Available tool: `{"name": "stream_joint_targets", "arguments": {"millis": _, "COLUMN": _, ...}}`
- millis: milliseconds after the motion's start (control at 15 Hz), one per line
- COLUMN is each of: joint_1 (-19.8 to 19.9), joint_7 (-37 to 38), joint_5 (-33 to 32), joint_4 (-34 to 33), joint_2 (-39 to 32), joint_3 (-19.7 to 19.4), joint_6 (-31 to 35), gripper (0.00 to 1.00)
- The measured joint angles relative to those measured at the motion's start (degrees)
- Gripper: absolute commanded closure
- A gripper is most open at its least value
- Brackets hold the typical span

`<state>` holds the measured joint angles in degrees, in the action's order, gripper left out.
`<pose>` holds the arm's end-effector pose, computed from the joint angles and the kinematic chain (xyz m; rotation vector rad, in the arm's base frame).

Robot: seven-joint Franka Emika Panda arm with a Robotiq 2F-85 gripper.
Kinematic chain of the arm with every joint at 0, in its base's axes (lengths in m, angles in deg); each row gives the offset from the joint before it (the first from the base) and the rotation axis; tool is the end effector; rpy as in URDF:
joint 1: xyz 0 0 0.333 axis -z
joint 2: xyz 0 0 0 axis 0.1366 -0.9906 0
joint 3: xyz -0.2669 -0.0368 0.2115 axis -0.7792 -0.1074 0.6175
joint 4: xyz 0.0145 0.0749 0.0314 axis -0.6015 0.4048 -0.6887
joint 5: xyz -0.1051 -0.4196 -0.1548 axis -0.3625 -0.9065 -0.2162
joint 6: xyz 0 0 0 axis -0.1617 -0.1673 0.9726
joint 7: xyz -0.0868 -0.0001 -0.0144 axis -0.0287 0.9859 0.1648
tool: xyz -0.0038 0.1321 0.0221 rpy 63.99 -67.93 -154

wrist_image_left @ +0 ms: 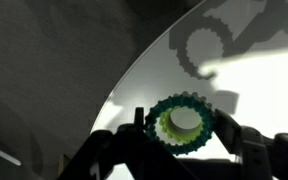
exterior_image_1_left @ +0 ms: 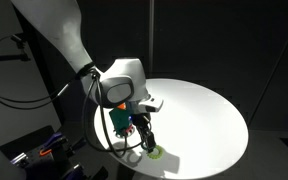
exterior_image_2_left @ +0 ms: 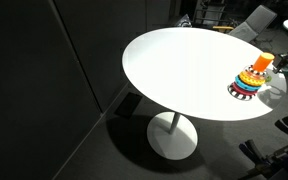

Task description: Take the dark green ring off the stack and place it on the table

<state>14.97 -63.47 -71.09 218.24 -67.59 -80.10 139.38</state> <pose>0.4638 -0.2234 0.1301 2.8722 -0.5473 0.0831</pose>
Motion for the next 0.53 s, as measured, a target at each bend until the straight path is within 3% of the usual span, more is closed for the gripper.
{"name": "stream_joint_targets", "arguments": {"millis": 200, "joint_1": -1.0, "joint_7": 0.0, "joint_5": 1.1, "joint_4": -0.1, "joint_2": -1.5, "joint_3": -0.1, "joint_6": -0.5, "gripper": 0.54}}
{"name": "stream_joint_targets", "arguments": {"millis": 267, "joint_1": -1.3, "joint_7": 0.0, "joint_5": 1.4, "joint_4": -0.2, "joint_2": -1.9, "joint_3": -0.1, "joint_6": -0.7, "gripper": 0.28}}
{"name": "stream_joint_targets", "arguments": {"millis": 333, "joint_1": -1.5, "joint_7": 0.0, "joint_5": 1.6, "joint_4": -0.2, "joint_2": -2.1, "joint_3": -0.1, "joint_6": -0.8, "gripper": 0.08}}
{"name": "stream_joint_targets", "arguments": {"millis": 533, "joint_1": -1.9, "joint_7": 0.0, "joint_5": 1.9, "joint_4": -0.2, "joint_2": -2.6, "joint_3": -0.1, "joint_6": -1.3, "gripper": 0.00}}
